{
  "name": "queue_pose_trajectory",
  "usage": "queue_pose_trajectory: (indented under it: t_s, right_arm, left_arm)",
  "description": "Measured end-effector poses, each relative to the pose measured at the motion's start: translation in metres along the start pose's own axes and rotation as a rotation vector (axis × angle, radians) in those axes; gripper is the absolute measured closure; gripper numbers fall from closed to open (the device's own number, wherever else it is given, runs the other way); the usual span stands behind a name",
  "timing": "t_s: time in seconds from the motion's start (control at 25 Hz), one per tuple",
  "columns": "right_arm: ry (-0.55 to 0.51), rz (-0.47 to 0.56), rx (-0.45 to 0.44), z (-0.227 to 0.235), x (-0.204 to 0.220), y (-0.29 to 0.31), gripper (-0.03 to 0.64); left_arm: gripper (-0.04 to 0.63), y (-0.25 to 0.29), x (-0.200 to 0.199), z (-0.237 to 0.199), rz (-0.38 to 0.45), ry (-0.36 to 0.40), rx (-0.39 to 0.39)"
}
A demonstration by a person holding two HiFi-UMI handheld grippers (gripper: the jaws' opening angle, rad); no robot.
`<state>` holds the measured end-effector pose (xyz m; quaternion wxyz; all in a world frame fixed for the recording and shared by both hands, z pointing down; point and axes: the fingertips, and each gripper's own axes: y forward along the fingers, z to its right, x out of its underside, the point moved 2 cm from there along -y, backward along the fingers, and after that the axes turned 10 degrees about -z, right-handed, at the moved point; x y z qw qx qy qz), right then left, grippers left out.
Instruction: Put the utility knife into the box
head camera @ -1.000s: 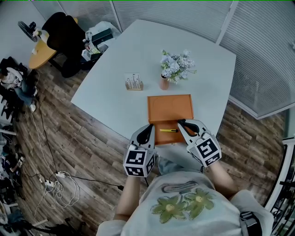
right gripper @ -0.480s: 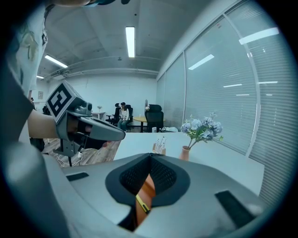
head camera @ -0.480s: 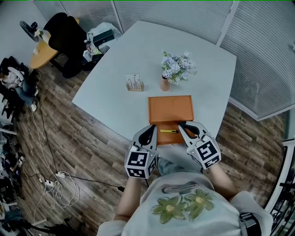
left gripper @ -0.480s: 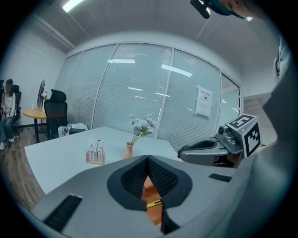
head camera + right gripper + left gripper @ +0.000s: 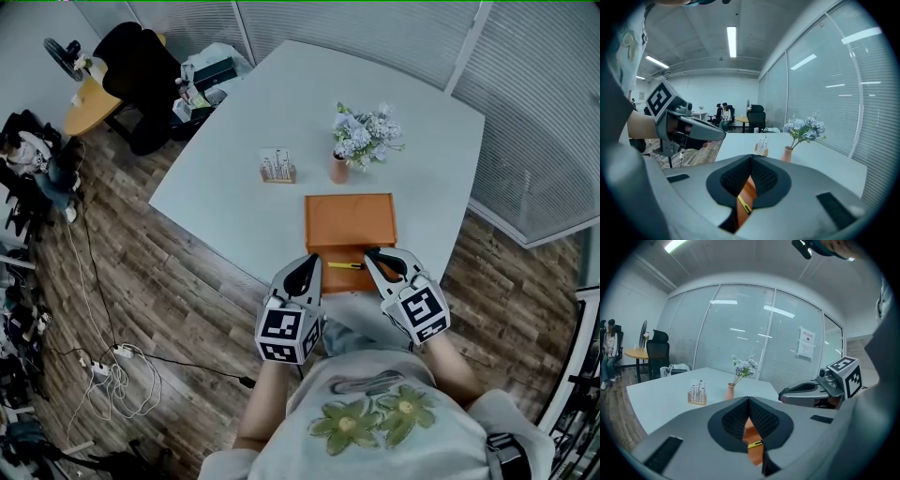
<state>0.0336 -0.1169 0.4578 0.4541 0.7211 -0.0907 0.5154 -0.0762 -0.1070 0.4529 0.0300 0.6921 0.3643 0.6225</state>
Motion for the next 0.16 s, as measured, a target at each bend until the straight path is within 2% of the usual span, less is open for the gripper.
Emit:
queue_pose_trajectory:
  t_s: [0.16]
  right_arm:
    - [-0.003, -0.008, -0.001, 0.0015, 0.0023, 0.0017, 0.614]
  left_arm:
    - [0.594, 0.0016, 0.0013, -0.0007, -0.002, -0.002, -0.002]
